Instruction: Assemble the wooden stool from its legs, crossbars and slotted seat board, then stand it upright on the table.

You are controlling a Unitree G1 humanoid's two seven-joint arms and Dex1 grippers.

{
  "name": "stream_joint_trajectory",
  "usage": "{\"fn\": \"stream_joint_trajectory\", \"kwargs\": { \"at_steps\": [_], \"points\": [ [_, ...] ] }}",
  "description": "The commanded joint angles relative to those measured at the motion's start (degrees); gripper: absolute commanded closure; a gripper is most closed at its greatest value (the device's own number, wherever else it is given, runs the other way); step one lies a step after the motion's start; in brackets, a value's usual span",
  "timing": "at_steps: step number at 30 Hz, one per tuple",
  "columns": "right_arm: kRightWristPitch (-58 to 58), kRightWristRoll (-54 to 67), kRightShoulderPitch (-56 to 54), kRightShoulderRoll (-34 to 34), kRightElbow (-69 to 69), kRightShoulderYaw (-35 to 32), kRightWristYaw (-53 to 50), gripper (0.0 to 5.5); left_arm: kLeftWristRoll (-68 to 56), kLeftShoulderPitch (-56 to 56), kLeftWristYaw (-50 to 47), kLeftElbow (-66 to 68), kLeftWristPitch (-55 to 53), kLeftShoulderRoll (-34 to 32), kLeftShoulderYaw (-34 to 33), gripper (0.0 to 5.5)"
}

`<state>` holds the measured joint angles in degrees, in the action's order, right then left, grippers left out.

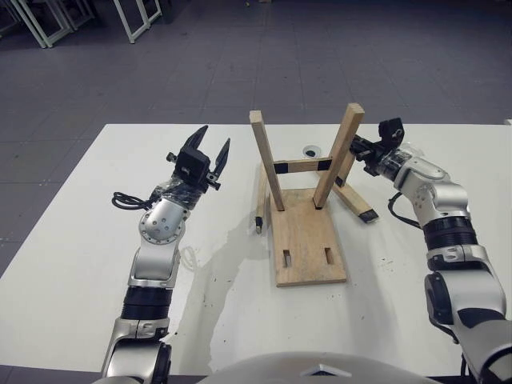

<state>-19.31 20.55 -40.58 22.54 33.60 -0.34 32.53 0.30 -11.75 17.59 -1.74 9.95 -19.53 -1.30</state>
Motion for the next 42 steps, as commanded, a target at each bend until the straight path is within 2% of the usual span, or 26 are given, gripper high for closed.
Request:
{"fn": "stream_joint_trajectory", "kwargs": {
  "at_steps": [1, 6, 10, 14, 18, 23, 29, 32, 35, 42],
  "points": [
    [1.74, -2.26, -0.41, -0.55, 4.25, -0.67, 0.59, 5.1, -0.26, 0.85, 0.52, 0.34, -0.23, 0.03, 0.14, 3.15],
    [4.17, -4.82, -1.13, -1.01, 9.85, -1.26, 0.42, 5.1, -0.38, 1.03, 0.65, 0.34, -0.53, 0.11, 0.29, 3.15],
    [1.74, -5.57, 2.21, -0.65, 6.72, -1.03, -0.21, 5.1, -0.43, 1.31, 0.68, 0.15, -0.76, 0.33, 0.51, 3.15],
    [-5.52, -4.05, 7.49, 2.66, -5.15, -3.96, -1.9, 5.1, -0.46, 1.76, 0.62, 0.02, -0.95, 0.73, 0.77, 3.15],
    [-19.19, -1.18, 14.77, 7.27, -23.93, -8.31, -4.92, 5.1, -0.46, 2.46, 0.48, -0.38, -1.11, 0.97, 0.83, 3.15],
    [-28.32, 1.0, 20.12, 7.91, -36.98, -12.3, -8.51, 5.1, -0.3, 3.2, 0.0, -1.02, -1.18, 1.41, 0.78, 3.15],
    [-24.57, 0.94, 20.92, 5.39, -41.63, -15.19, -11.25, 5.1, -0.18, 2.71, -0.49, -0.56, -0.76, 1.75, 0.6, 3.15],
    [-20.59, 1.22, 26.41, 2.69, -44.08, -16.4, -11.55, 5.1, -0.19, 2.97, -0.69, -0.51, -0.58, 1.87, 0.52, 3.15],
    [-16.02, 0.21, 32.84, -0.05, -44.03, -15.79, -11.53, 5.1, -0.25, 3.47, -0.76, -0.8, -0.69, 1.96, 0.44, 3.15],
    [-7.96, -1.66, 35.85, -2.11, -41.77, -14.49, -11.91, 5.1, -0.41, 3.0, -0.23, -0.55, -0.83, 1.71, 0.29, 3.15]
  ]
}}
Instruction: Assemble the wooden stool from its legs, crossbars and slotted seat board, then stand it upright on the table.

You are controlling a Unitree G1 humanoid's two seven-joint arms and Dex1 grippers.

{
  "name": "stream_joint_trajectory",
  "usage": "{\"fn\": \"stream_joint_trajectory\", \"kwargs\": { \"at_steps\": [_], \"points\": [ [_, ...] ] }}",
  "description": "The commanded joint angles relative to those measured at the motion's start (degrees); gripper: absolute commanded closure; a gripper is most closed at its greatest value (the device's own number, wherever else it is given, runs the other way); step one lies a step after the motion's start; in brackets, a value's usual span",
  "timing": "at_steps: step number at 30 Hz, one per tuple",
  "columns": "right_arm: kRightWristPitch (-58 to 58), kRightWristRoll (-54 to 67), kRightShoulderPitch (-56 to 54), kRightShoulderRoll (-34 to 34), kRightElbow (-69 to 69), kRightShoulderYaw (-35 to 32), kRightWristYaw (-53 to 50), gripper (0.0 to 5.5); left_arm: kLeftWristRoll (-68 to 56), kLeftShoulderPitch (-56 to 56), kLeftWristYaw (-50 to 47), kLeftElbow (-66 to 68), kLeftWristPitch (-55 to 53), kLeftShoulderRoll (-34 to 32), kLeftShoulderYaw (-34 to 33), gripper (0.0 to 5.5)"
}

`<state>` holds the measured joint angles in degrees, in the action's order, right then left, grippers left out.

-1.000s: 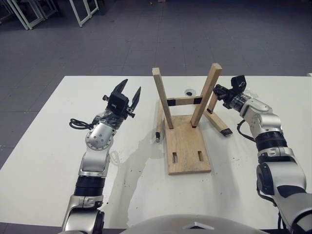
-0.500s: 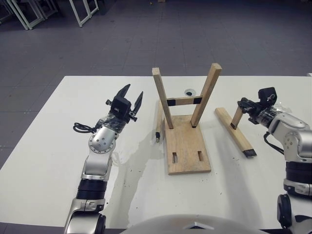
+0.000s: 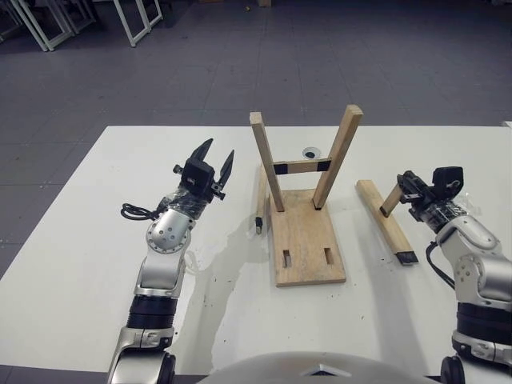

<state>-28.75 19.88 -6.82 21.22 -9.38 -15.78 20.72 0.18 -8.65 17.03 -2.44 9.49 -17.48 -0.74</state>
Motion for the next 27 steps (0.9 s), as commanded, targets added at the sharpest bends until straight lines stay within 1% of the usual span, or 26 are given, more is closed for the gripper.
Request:
{"fn": "stream_joint_trajectory", "kwargs": {
  "at_steps": [1, 6, 7, 8, 12, 14, 16, 18, 20, 23, 25, 27],
  "points": [
    [2.04, -0.86, 2.35, -1.01, 1.08, 0.99, -0.27, 5.1, -0.31, -0.17, 0.37, 0.23, -0.36, -0.36, -0.29, 3.15],
    [3.68, -0.71, 2.13, -1.0, 0.14, 1.31, -0.9, 5.1, -0.25, -0.09, 0.19, 0.1, -0.4, -0.14, -0.25, 3.15],
    [3.64, -0.52, 1.71, -0.76, -0.43, 1.21, -0.89, 4.72, -0.28, -0.13, 0.19, 0.16, -0.38, -0.14, -0.26, 3.15],
    [3.34, -0.23, 1.09, -0.44, -1.51, 0.96, -1.07, 4.56, -0.29, -0.17, 0.2, 0.24, -0.34, -0.15, -0.29, 3.15],
    [0.08, 2.02, -4.75, 1.27, -9.2, -1.36, -3.91, 4.56, -0.28, -0.11, 0.29, 0.6, -0.03, -0.22, -0.31, 3.15],
    [-2.72, 3.62, -11.5, 1.37, -12.3, -2.06, -6.86, 4.56, -0.23, 0.13, 0.27, 0.72, 0.15, -0.15, -0.24, 3.15],
    [-4.04, 3.54, -19.1, 1.78, -9.91, -1.41, -8.47, 4.56, -0.14, 0.47, 0.08, 0.67, 0.21, -0.03, -0.25, 3.15],
    [-3.27, 1.22, -22.7, 2.25, -2.77, 1.18, -7.44, 4.56, -0.14, 0.34, 0.12, 0.92, 0.27, 0.0, -0.21, 3.15],
    [-2.1, -0.99, -21.05, 2.02, 4.26, 3.72, -5.87, 4.56, -0.15, -0.16, 0.27, 1.55, 0.39, -0.02, -0.16, 3.15],
    [-0.24, -3.65, -13.51, 1.33, 13.67, 6.36, -4.07, 4.56, -0.51, -0.33, 0.34, 2.29, 0.33, -0.07, -0.51, 3.15],
    [0.21, -4.07, -10.59, 0.81, 15.29, 6.47, -4.2, 4.56, -0.66, -0.07, 0.42, 2.49, 0.22, -0.14, -0.64, 3.15],
    [1.12, -3.69, -11.45, 0.87, 15.02, 6.01, -4.21, 4.56, -0.9, 0.57, 0.37, 2.35, 0.02, -0.02, -0.82, 3.15]
  ]
}}
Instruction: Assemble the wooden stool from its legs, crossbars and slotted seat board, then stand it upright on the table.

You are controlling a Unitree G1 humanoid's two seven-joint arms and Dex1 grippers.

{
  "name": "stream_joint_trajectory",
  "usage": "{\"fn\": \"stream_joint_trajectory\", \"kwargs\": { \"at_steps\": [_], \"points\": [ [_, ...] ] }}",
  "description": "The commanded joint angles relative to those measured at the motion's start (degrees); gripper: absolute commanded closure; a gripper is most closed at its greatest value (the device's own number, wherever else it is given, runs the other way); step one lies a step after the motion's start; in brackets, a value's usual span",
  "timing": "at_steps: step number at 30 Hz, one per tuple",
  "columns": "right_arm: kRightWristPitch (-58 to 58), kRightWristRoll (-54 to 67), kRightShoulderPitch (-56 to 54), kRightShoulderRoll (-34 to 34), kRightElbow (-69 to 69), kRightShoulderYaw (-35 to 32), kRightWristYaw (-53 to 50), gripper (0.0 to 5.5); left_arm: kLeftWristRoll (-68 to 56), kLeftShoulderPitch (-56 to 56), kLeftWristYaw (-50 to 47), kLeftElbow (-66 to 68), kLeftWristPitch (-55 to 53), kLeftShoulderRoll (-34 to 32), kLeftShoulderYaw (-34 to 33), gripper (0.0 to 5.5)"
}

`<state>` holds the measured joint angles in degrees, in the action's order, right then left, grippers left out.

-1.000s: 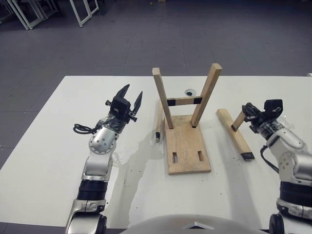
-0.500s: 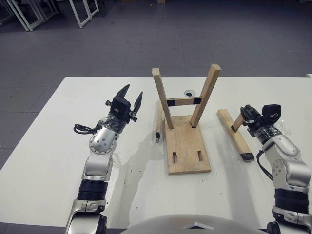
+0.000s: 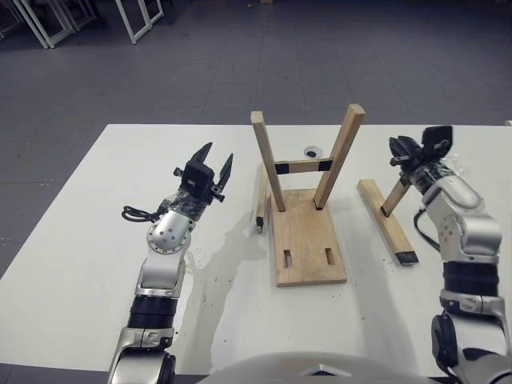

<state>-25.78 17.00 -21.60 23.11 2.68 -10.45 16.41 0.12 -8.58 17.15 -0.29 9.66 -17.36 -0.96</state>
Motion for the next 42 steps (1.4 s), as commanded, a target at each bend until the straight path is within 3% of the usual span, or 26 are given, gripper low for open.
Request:
{"fn": "stream_joint_trajectory", "kwargs": {
  "at_steps": [1, 6, 12, 19, 24, 32, 38, 42],
  "points": [
    [-1.42, -0.27, 1.79, -0.81, 1.99, -0.1, -0.17, 4.56, -0.88, 0.74, 0.23, 0.06, -0.21, -0.09, -0.62, 3.15],
    [-3.02, 4.9, -1.61, 0.57, -11.2, -8.43, -4.19, 4.56, -0.97, 1.14, 0.0, -0.33, -0.33, 0.15, -0.63, 3.15],
    [-9.88, 7.46, 11.44, 0.81, -22.92, -13.64, -5.72, 4.56, -1.04, 3.31, 0.0, -2.0, -0.63, 0.54, -0.1, 3.15],
    [-12.04, 8.79, 31.55, -1.77, -27.97, -10.76, -1.54, 3.26, -1.07, 4.88, 0.09, -2.53, -0.52, 0.64, -0.08, 3.15],
    [-13.56, 8.03, 35.89, -2.14, -26.16, -6.3, 0.67, 2.39, -1.08, 4.87, 0.25, -1.94, -0.44, 0.67, 0.07, 3.15],
    [-13.12, 2.9, 32.59, -0.58, -17.06, -0.86, 1.1, 2.39, -1.38, 4.87, 0.33, -1.39, -0.73, 0.65, 0.06, 3.15],
    [-6.55, -3.48, 29.34, -1.1, -14.12, 2.16, -1.36, 3.48, -1.56, 4.77, 0.06, -1.43, -0.97, 0.81, -0.08, 3.15],
    [-1.34, -2.19, 20.3, -2.6, -14.95, -0.92, -3.08, 3.48, -4.28, 3.06, 0.11, -2.25, -2.1, 1.39, -1.38, 3.15]
  ]
}}
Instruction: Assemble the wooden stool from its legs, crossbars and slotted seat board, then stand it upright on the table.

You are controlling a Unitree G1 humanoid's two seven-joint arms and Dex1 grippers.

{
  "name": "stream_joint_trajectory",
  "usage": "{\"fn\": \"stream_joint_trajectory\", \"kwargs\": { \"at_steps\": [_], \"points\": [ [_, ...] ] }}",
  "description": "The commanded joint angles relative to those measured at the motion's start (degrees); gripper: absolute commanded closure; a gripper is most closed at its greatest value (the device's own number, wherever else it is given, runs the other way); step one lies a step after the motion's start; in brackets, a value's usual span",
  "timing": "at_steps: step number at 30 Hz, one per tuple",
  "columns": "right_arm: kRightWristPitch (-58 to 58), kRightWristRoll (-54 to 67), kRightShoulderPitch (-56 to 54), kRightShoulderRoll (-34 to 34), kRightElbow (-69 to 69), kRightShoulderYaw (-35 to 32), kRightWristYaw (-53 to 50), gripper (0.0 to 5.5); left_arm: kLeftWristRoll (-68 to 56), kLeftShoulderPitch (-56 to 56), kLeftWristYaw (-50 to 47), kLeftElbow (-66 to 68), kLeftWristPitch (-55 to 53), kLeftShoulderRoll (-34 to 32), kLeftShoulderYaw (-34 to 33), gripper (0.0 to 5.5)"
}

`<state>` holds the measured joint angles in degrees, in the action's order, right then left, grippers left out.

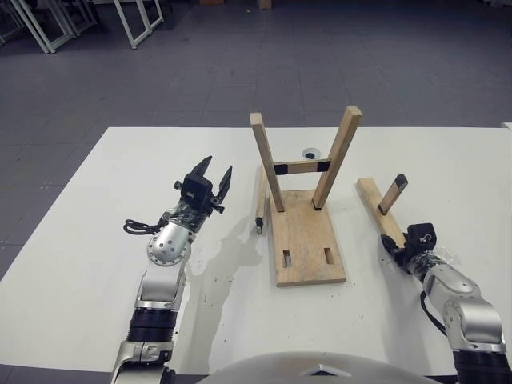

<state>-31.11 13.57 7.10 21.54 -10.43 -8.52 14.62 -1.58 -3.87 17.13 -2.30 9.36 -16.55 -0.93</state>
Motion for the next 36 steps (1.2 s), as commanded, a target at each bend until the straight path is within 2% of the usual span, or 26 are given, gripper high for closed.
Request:
{"fn": "stream_joint_trajectory", "kwargs": {
  "at_steps": [1, 3, 5, 9, 13, 14, 18, 21, 25, 31, 36],
  "points": [
    [4.12, 2.58, -12.39, -0.92, -3.44, -4.16, -1.7, 3.48, -5.57, -2.57, 0.07, -1.68, -3.64, 1.53, -2.36, 3.15],
    [2.8, 5.62, -20.17, -0.37, -6.52, -6.15, -1.94, 3.48, -14.15, -4.9, -0.85, -5.27, -9.23, 3.95, -5.01, 3.15],
    [0.25, 9.71, -27.08, 0.34, -9.66, -7.0, -0.88, 3.48, -28.33, -7.44, -1.49, -10.81, -18.13, 6.25, -7.92, 3.15],
    [-4.95, 19.74, -34.9, 0.91, -14.54, -6.4, 3.21, 3.48, -65.53, -11.36, -5.11, -23.41, -35.31, 6.09, -8.92, 3.15],
    [-8.84, 27.81, -37.37, 2.21, -17.18, -3.11, 9.81, 3.48, -85.31, -16.63, -13.81, -26.79, -39.69, 5.78, -7.18, 2.48],
    [-9.55, 28.95, -37.29, 2.44, -17.54, -1.96, 11.37, 3.48, -88.41, -17.61, -15.77, -26.63, -40.31, 5.73, -6.67, 2.48],
    [-14.23, 38.06, -37.47, 1.16, -17.62, -0.2, 14.89, 3.48, -95.77, -18.83, -18.21, -25.94, -45.68, 2.95, -3.24, 2.44],
    [-19.16, 49.24, -39.46, -1.17, -13.92, -2.28, 12.02, 3.48, -97.73, -17.8, -16.04, -26.51, -49.18, 0.13, -1.78, 2.03],
    [-22.65, 56.17, -40.83, -0.47, -10.35, -3.47, 9.42, 3.48, -97.35, -17.06, -13.59, -26.4, -50.37, -1.97, -2.15, 1.55],
    [-23.57, 58.3, -40.08, 0.54, -9.96, -2.9, 7.53, 3.48, -94.1, -14.36, -10.56, -23.08, -50.83, -4.32, -3.23, 1.55],
    [-27.12, 64.9, -38.73, 2.25, -10.44, -2.55, 8.61, 3.48, -95.02, -16.56, -9.11, -20.91, -50.25, -3.35, -4.39, 1.55]
  ]
}}
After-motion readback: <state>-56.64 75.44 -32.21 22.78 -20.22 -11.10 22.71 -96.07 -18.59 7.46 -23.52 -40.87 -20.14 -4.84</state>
